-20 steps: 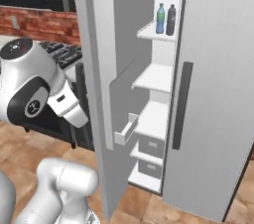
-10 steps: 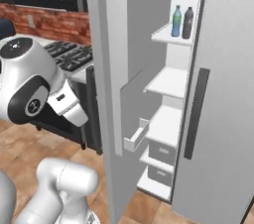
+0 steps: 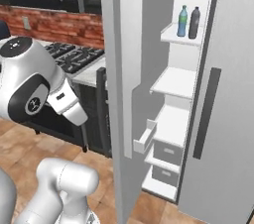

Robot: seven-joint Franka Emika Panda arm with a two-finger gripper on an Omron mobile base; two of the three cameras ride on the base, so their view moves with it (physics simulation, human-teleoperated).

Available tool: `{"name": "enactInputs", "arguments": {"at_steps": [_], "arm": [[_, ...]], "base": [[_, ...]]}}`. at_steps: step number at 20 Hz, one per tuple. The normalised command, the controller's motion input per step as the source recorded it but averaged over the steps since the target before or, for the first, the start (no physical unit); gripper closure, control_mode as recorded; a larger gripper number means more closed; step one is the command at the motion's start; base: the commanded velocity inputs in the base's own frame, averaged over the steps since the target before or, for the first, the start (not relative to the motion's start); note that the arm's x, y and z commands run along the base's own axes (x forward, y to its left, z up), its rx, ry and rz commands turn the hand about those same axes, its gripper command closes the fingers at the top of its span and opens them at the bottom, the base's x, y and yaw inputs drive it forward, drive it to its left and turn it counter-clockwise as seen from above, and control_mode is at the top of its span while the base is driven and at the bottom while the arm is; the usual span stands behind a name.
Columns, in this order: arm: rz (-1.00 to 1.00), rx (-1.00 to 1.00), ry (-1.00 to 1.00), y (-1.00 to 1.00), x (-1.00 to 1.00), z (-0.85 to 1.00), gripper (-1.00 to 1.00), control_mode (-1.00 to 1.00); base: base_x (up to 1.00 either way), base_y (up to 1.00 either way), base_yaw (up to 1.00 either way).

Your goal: Take the bottled waters from the counter and place them in the freezer to freeze. Close the freezer door after placing the bottles.

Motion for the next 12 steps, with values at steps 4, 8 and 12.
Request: {"name": "enactInputs", "arguments": {"at_steps": [4,8,12], "arm": [[0.00,0.00,0.00,0.00,0.00,0.00,-1.00,1.00],[0.00,0.00,0.00,0.00,0.00,0.00,-1.00,1.00],[0.00,0.00,0.00,0.00,0.00,0.00,-1.00,1.00]], "base": [[-0.17,0.05,-0.05],[-0.62,0.17,-0.09],[-0.75,0.39,-0.03]]}}
